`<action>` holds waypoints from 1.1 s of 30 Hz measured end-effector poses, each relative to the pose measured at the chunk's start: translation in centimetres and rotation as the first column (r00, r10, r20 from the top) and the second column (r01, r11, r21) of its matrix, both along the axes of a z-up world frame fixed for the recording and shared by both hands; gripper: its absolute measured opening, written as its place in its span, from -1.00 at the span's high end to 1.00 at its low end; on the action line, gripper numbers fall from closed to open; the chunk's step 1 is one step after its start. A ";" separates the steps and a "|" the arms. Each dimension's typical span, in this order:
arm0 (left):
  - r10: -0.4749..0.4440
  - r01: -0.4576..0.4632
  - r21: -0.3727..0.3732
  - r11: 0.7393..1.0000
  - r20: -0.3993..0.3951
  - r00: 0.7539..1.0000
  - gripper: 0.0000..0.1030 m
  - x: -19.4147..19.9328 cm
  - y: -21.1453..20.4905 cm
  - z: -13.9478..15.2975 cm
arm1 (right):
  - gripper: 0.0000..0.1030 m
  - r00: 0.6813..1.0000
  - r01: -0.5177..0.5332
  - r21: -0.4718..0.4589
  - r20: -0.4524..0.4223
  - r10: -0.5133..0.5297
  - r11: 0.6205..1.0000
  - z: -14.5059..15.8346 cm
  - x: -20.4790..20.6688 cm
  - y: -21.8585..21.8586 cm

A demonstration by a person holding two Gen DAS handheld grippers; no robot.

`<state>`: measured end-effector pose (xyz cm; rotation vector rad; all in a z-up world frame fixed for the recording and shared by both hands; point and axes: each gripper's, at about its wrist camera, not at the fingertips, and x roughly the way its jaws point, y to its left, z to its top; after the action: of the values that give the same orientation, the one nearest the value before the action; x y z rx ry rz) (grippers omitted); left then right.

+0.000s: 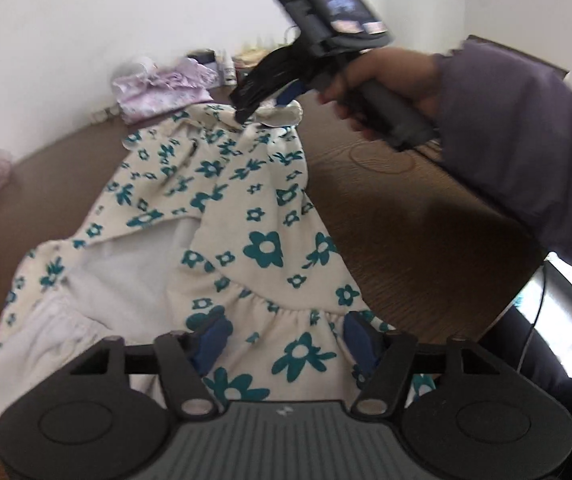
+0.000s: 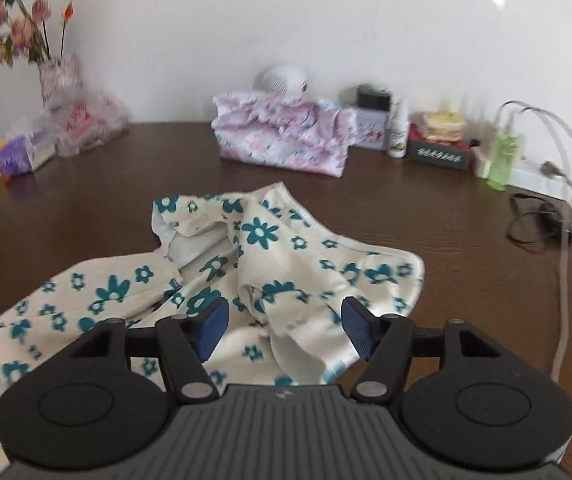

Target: Fold clothes

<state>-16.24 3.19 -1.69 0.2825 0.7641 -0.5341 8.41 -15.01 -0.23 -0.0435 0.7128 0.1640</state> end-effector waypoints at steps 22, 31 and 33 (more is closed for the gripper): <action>0.335 -0.346 0.062 0.936 0.148 0.931 0.16 7.3 16.9 2.9 | 0.17 1.000 -0.019 0.074 0.025 0.018 0.997 2.1 -23.2 -0.7; -0.202 0.182 0.117 0.976 0.203 0.958 -0.26 13.5 5.8 3.1 | 0.01 0.997 -0.069 -0.016 0.044 0.070 0.997 1.8 -22.5 1.1; -0.310 0.288 0.139 0.947 0.172 0.935 -0.31 14.9 6.1 2.4 | -0.04 0.991 -0.110 -0.031 0.079 0.112 0.993 2.3 -23.6 1.7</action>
<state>-1.32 9.27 0.67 0.5528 0.5651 -0.7421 -15.22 -13.32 2.10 -0.1144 0.6322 0.2578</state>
